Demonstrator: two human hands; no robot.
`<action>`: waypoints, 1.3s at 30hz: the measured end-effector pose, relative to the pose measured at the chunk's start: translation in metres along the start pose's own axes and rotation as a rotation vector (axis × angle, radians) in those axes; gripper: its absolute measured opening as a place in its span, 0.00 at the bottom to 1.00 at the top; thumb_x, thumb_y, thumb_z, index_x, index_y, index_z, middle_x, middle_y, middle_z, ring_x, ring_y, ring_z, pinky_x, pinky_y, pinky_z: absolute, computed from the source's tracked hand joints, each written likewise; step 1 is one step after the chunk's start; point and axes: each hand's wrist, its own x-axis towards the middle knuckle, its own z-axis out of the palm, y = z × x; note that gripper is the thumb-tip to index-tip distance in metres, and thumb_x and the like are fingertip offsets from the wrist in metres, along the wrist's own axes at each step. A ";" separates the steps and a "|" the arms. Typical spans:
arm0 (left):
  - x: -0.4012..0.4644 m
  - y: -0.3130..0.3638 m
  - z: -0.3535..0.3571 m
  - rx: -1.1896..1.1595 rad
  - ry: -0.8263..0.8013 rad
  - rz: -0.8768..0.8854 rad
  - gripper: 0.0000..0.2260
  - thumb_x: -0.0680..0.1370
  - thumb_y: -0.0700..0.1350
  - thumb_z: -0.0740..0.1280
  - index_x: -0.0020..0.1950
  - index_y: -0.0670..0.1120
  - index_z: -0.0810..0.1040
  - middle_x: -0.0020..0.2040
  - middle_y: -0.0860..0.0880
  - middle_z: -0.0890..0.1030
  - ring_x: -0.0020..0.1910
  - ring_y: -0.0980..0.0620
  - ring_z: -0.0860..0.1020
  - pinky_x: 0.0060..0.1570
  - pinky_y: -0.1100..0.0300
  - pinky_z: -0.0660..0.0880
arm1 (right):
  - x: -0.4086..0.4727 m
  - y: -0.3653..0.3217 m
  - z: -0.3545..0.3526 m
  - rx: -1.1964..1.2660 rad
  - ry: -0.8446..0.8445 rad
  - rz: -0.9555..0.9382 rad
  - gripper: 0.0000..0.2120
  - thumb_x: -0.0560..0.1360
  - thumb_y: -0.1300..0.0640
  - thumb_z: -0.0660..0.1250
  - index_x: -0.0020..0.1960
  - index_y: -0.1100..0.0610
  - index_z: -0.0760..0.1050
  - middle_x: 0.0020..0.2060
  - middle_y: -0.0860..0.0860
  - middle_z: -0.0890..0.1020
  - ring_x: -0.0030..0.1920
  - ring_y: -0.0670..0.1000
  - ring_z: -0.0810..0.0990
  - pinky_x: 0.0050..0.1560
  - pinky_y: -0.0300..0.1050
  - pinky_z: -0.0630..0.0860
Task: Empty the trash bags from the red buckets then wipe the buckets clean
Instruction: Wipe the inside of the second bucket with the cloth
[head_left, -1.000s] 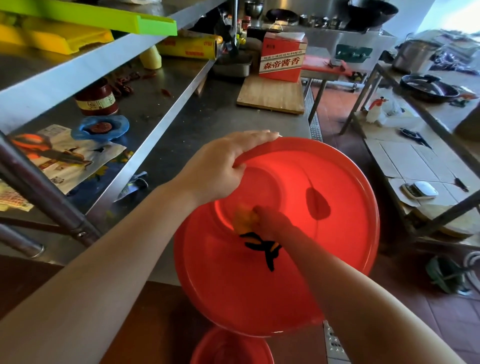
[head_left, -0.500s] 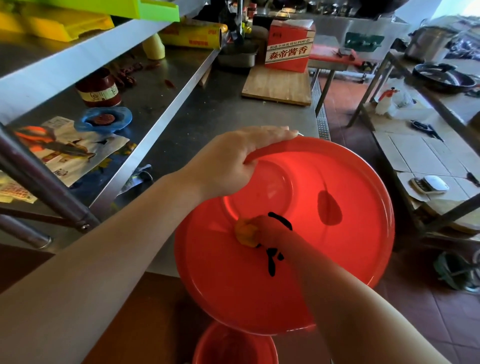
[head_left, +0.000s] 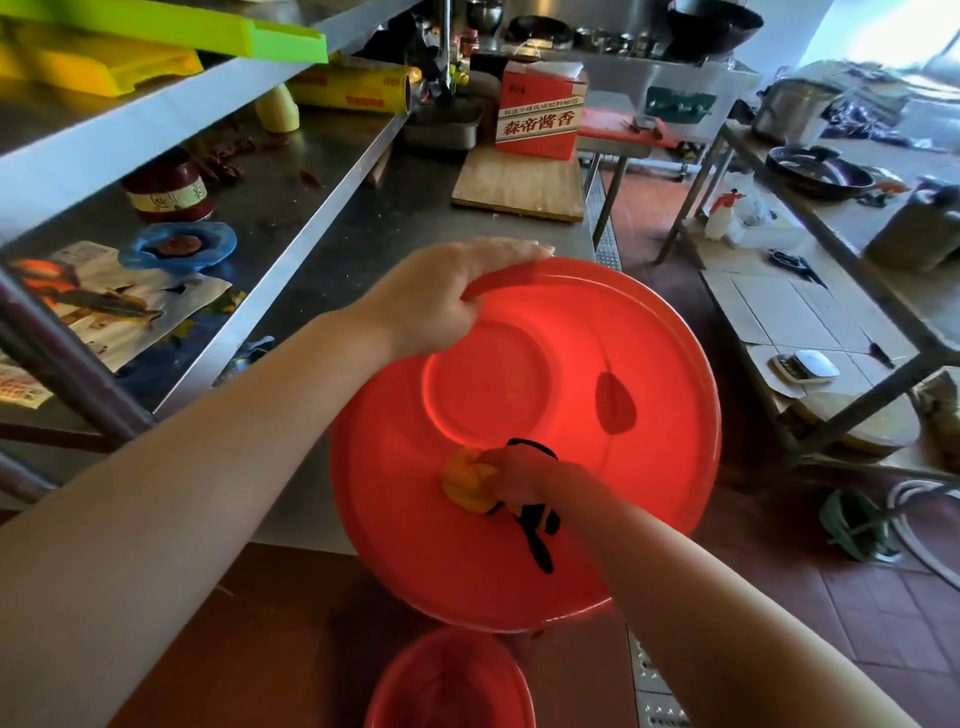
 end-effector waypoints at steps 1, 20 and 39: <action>0.001 -0.001 -0.002 -0.008 -0.001 -0.004 0.33 0.72 0.28 0.63 0.73 0.53 0.72 0.71 0.58 0.73 0.70 0.65 0.68 0.71 0.70 0.61 | -0.001 -0.002 0.002 -0.010 -0.031 -0.096 0.11 0.76 0.56 0.62 0.40 0.42 0.70 0.40 0.50 0.76 0.40 0.52 0.75 0.49 0.55 0.77; 0.020 0.000 -0.008 -0.014 -0.108 -0.031 0.31 0.76 0.32 0.63 0.74 0.59 0.69 0.72 0.57 0.72 0.71 0.59 0.68 0.72 0.59 0.65 | -0.112 -0.011 0.003 0.080 -0.021 0.005 0.20 0.75 0.51 0.63 0.67 0.44 0.71 0.56 0.50 0.80 0.55 0.52 0.78 0.57 0.51 0.77; 0.057 -0.040 -0.021 0.180 -0.145 -0.183 0.32 0.80 0.39 0.62 0.73 0.71 0.60 0.77 0.53 0.64 0.74 0.48 0.66 0.73 0.49 0.64 | -0.134 -0.008 0.004 -0.444 0.272 -0.184 0.49 0.62 0.36 0.76 0.75 0.47 0.57 0.69 0.47 0.71 0.69 0.53 0.68 0.68 0.54 0.66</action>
